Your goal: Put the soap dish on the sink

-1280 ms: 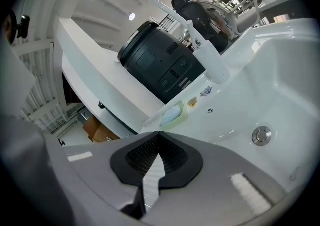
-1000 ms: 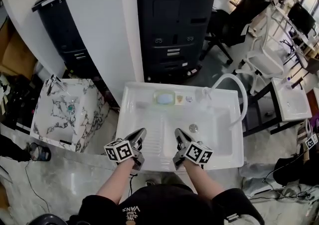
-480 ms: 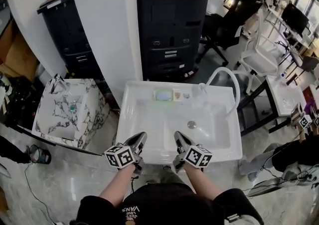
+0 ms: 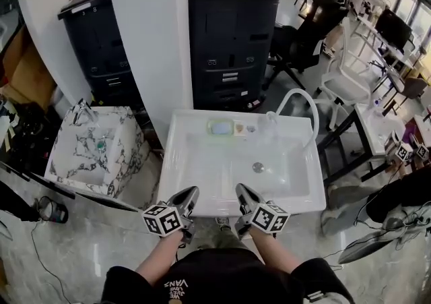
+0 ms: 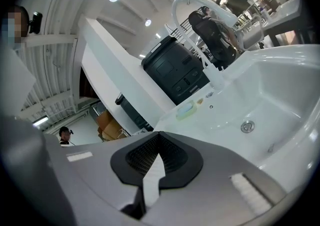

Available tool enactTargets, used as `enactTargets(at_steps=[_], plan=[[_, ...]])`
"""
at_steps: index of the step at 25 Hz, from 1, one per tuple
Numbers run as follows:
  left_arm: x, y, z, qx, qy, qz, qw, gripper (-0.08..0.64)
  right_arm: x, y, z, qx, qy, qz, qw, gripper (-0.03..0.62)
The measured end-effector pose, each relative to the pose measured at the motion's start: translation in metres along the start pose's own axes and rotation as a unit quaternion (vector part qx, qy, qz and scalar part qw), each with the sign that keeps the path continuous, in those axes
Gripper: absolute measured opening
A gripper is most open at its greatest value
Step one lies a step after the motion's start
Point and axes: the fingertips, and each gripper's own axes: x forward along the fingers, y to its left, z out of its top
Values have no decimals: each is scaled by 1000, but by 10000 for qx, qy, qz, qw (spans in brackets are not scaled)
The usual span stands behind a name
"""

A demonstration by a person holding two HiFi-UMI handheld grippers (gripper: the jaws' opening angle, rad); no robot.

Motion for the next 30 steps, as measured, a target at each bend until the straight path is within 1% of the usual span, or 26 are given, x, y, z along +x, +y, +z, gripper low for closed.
enactTargets(at_steps=[7, 12, 22, 30], plan=[[-22, -14, -12, 26, -14, 1, 10000, 52, -21, 11, -15, -19, 73, 54, 10000, 2], [-38, -18, -23, 143, 0, 53, 9999, 52, -35, 16, -28, -129, 170, 39, 9998, 2], [-69, -21, -48, 24, -49, 195, 9998, 52, -53, 25, -47, -162, 303, 111, 9993, 2], [-84, -27, -55, 25, -185, 271, 9995, 52, -64, 31, -54, -164, 317, 166, 9992, 2]])
